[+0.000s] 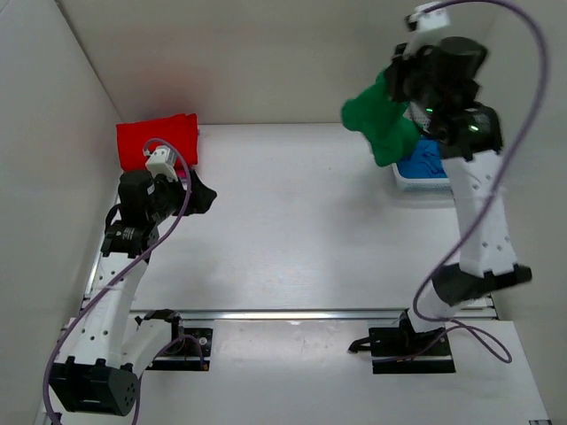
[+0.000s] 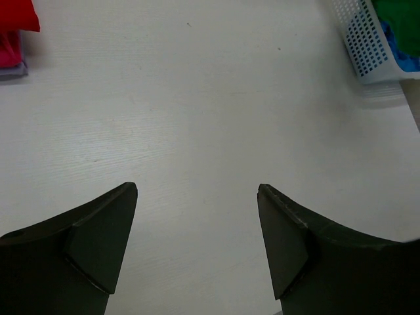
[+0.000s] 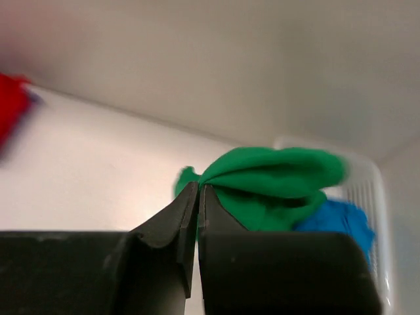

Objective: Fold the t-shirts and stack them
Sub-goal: Move the tshirt to the center of the board, then flatten out the tshirt

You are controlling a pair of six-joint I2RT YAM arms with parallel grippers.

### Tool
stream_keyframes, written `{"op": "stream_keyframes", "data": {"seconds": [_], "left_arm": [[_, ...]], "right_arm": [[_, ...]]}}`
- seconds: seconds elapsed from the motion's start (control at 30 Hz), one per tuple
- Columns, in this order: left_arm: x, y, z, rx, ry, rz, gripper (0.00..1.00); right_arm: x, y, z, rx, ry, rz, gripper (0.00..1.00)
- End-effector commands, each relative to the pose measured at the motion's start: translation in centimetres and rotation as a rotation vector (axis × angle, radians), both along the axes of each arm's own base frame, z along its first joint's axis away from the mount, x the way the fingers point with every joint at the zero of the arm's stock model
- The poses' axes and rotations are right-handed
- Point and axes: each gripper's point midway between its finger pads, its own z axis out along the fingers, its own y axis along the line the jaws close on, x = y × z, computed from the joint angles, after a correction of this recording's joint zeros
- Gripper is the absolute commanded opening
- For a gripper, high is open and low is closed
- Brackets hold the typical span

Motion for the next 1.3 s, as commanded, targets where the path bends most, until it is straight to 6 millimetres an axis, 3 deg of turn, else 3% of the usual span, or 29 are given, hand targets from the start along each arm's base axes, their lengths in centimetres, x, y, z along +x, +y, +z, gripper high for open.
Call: {"op": "stream_keyframes", "data": {"seconds": [0.0, 0.03, 0.13, 0.17, 0.23, 0.33, 0.37, 0.4, 0.43, 0.53, 0.63, 0.67, 0.7, 0.73, 0.8, 0.83, 0.93, 0.97, 1.03, 1.07, 1.13, 1.17, 1.2, 1.27], "left_arm": [[-0.7, -0.9, 1.4, -0.050, -0.034, -0.032, 0.85], [-0.8, -1.1, 1.5, -0.053, -0.036, -0.041, 0.85], [-0.8, -0.5, 2.4, -0.053, -0.062, -0.013, 0.85], [-0.7, -0.3, 1.9, -0.050, -0.047, -0.001, 0.86], [-0.7, 0.7, 2.6, -0.046, -0.068, 0.035, 0.86], [-0.8, 0.8, 3.6, -0.037, -0.100, 0.044, 0.87], [-0.8, 0.9, 3.5, -0.034, -0.094, 0.051, 0.87], [-0.6, 1.2, 3.8, -0.040, -0.089, 0.068, 0.88], [-0.7, 1.1, 3.8, -0.041, -0.089, 0.065, 0.87], [-0.8, 0.9, 3.3, -0.047, -0.076, 0.057, 0.88], [-0.7, 0.6, 3.0, -0.060, -0.066, 0.049, 0.90], [-0.8, -0.1, 2.8, -0.067, -0.061, 0.020, 0.90], [-0.8, -0.2, 2.3, -0.073, -0.048, 0.018, 0.90], [-1.0, -0.9, 2.4, -0.083, -0.043, -0.008, 0.90], [-1.2, -3.4, 1.2, -0.089, -0.017, -0.116, 0.90], [-1.5, -4.2, 0.9, -0.089, -0.011, -0.143, 0.90], [-1.7, -7.1, -2.9, -0.013, 0.079, -0.224, 0.89], [-1.7, -7.6, -3.8, -0.007, 0.102, -0.236, 0.90], [-1.5, -9.6, -6.9, -0.004, 0.188, -0.283, 0.89], [-1.6, -10.5, -7.8, 0.009, 0.201, -0.303, 0.88], [-1.2, -11.6, -11.1, 0.047, 0.251, -0.308, 0.87], [-1.2, -12.4, -11.5, 0.051, 0.239, -0.321, 0.87], [-1.3, -12.5, -13.1, 0.066, 0.269, -0.318, 0.87], [-1.5, -13.8, -15.7, 0.088, 0.308, -0.350, 0.86]], "right_arm": [[-10.1, -2.9, 15.5, 0.178, -0.431, 0.054, 0.01], [-11.3, -1.8, 16.0, 0.188, -0.443, 0.159, 0.00], [-15.3, -1.6, 17.0, 0.279, -0.481, 0.268, 0.00], [-15.6, -2.7, 16.8, 0.270, -0.483, 0.262, 0.00], [-16.1, -2.3, 16.3, 0.289, -0.472, 0.304, 0.00], [-13.7, -1.3, 13.7, 0.331, -0.378, 0.342, 0.00], [-12.5, -0.5, 11.6, 0.369, -0.303, 0.371, 0.00], [-9.4, 3.6, 4.2, 0.375, -0.120, 0.409, 0.00], [-9.4, 4.4, 4.2, 0.377, -0.120, 0.404, 0.00], [-7.8, 7.8, -2.4, 0.366, 0.015, 0.397, 0.00], [-6.3, 9.5, -8.3, 0.336, 0.132, 0.370, 0.00], [-5.5, 10.1, -10.6, 0.295, 0.181, 0.338, 0.13], [-5.2, 10.4, -11.5, 0.269, 0.204, 0.330, 0.23], [-4.8, 10.6, -13.4, 0.211, 0.256, 0.305, 0.42], [-4.2, 9.9, -16.2, 0.113, 0.334, 0.219, 0.88], [-4.1, 9.8, -16.2, 0.099, 0.332, 0.206, 0.99], [-4.0, 8.4, -17.3, 0.076, 0.357, 0.167, 0.99], [-3.7, 6.8, -18.0, 0.067, 0.368, 0.110, 0.99], [-4.2, 4.5, -18.7, 0.061, 0.384, 0.054, 0.99], [-4.4, 4.3, -19.3, 0.065, 0.399, 0.054, 1.00], [-5.5, 2.6, -21.0, 0.082, 0.440, 0.017, 0.99], [-5.7, 2.0, -21.4, 0.079, 0.444, 0.012, 0.99], [-6.2, 1.1, -22.9, 0.078, 0.469, -0.004, 0.99], [-7.1, -0.1, -24.0, 0.086, 0.483, -0.032, 0.99]]}}
